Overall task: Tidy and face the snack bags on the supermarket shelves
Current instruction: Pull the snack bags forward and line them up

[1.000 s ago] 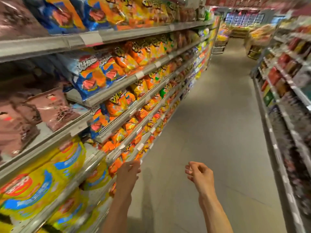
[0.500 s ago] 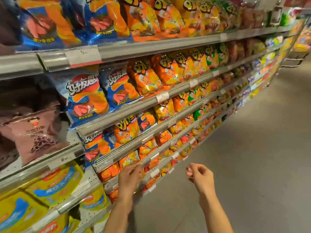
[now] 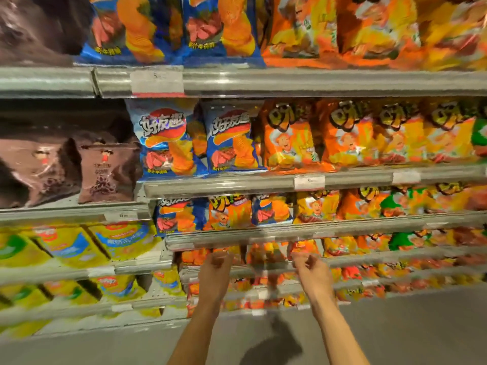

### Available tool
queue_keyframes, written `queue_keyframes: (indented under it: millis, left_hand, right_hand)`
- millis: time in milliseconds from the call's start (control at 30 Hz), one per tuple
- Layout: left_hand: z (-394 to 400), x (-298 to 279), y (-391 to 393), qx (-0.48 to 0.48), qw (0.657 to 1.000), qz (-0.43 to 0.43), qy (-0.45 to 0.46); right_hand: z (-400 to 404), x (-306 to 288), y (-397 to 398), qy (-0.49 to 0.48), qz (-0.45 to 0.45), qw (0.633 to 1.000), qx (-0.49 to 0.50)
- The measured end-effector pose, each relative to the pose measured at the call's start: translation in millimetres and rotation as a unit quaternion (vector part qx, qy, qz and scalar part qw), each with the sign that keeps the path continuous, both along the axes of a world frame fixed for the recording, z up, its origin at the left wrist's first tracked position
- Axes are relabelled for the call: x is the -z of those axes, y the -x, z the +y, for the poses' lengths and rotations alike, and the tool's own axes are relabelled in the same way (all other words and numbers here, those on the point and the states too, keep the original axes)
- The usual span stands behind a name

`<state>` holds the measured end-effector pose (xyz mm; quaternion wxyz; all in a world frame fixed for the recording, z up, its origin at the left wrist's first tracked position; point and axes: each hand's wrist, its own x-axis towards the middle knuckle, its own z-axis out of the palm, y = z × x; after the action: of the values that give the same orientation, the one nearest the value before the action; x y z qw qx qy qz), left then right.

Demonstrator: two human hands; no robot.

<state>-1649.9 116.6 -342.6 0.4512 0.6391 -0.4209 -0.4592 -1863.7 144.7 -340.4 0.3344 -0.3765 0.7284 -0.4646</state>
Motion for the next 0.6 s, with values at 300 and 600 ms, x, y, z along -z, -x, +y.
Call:
queue_keyframes:
  millis: [300,600]
  left_hand:
    - [-83.9,-2.6,-13.2,-0.031,0.995,-0.064,0.068]
    - [-162.8,14.2,-27.3,0.121,0.985,-0.003,0.125]
  right_hand:
    - [-116.9,0.0,13.7,0.013,0.033,0.995,-0.096]
    - [-207.4,19.3,32.9,0.054,0.122,0.973,-0.19]
